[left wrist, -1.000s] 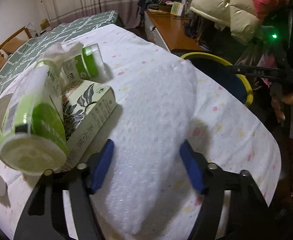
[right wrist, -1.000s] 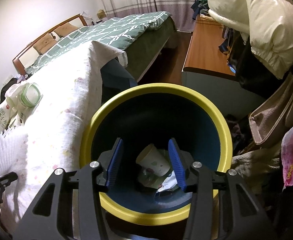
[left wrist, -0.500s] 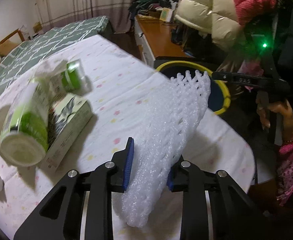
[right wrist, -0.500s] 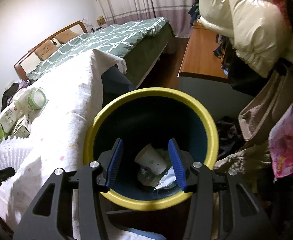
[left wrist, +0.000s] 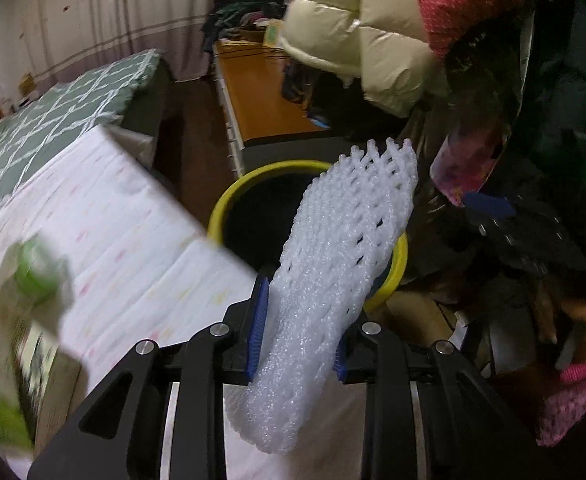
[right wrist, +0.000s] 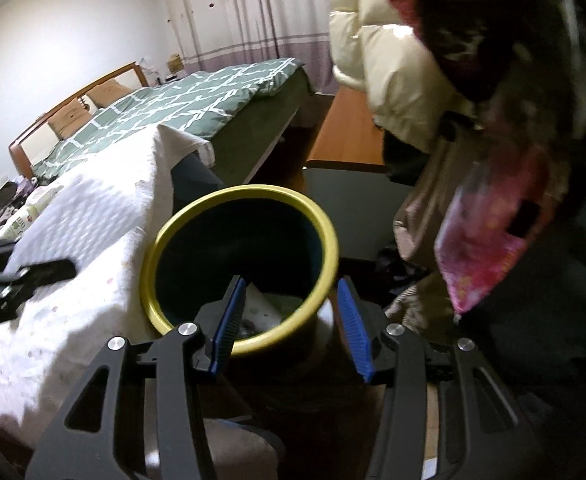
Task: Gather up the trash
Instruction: 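Carry the bubble wrap into the bin and release it with the left gripper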
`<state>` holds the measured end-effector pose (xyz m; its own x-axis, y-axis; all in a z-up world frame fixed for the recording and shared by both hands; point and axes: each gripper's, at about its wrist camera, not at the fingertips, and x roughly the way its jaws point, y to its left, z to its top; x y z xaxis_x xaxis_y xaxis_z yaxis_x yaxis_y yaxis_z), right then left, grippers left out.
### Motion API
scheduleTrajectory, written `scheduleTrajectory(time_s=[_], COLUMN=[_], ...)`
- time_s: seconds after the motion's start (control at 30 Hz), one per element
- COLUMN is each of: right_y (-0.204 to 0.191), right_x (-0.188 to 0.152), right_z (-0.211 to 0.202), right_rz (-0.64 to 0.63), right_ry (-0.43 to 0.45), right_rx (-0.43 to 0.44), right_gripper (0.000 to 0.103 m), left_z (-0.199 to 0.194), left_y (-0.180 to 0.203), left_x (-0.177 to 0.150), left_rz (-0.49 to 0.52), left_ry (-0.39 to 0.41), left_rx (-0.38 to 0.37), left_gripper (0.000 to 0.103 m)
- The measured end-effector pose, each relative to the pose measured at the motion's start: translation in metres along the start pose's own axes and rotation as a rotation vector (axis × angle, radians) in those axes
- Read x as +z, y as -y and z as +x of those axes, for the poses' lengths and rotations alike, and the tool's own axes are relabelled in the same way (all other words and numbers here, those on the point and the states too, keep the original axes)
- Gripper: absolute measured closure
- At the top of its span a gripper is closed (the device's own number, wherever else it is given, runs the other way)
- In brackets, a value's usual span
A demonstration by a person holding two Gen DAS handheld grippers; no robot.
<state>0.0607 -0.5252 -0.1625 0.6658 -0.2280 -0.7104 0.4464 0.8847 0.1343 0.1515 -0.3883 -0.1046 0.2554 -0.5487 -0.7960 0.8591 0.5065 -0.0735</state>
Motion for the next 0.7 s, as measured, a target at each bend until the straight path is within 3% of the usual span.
scheduleTrajectory(time_s=[0.3,0.37,0.4,0.43,0.57,0.7], right_y=[0.018,0.018,0.018,0.018,0.016,0.012], right_x=[-0.013,-0.015,-0.016,-0.016,-0.017,-0.018], right_z=[-0.007,-0.008,-0.008,-0.009,-0.008,-0.008], right_rz=[0.036,0.034,0.032,0.029,0.023,0.017], right_ry=[-0.017,-0.024,-0.026,-0.028,-0.035,-0.038], right_rx=[-0.022,-0.021,-0.021,-0.022,-0.021,-0.009], right_gripper=[0.054,0.052,0.051,0.051,0.050,0.050], left_z=[0.056,0.065,0.068,0.070,0.078,0.057], left_y=[0.027,0.028,0.028,0.029,0.028,0.020], left_x=[0.052,0.056,0.056,0.057,0.058,0.053], left_rz=[0.031,0.032,0.032,0.037,0.040,0.008], left_ry=[-0.027,-0.032,-0.028,-0.018,-0.022,0.009], left_rx=[-0.027,-0.015,-0.008,0.001,0.011,0.008], left_gripper=[0.076,0.058,0.038,0.027,0.027,0.026])
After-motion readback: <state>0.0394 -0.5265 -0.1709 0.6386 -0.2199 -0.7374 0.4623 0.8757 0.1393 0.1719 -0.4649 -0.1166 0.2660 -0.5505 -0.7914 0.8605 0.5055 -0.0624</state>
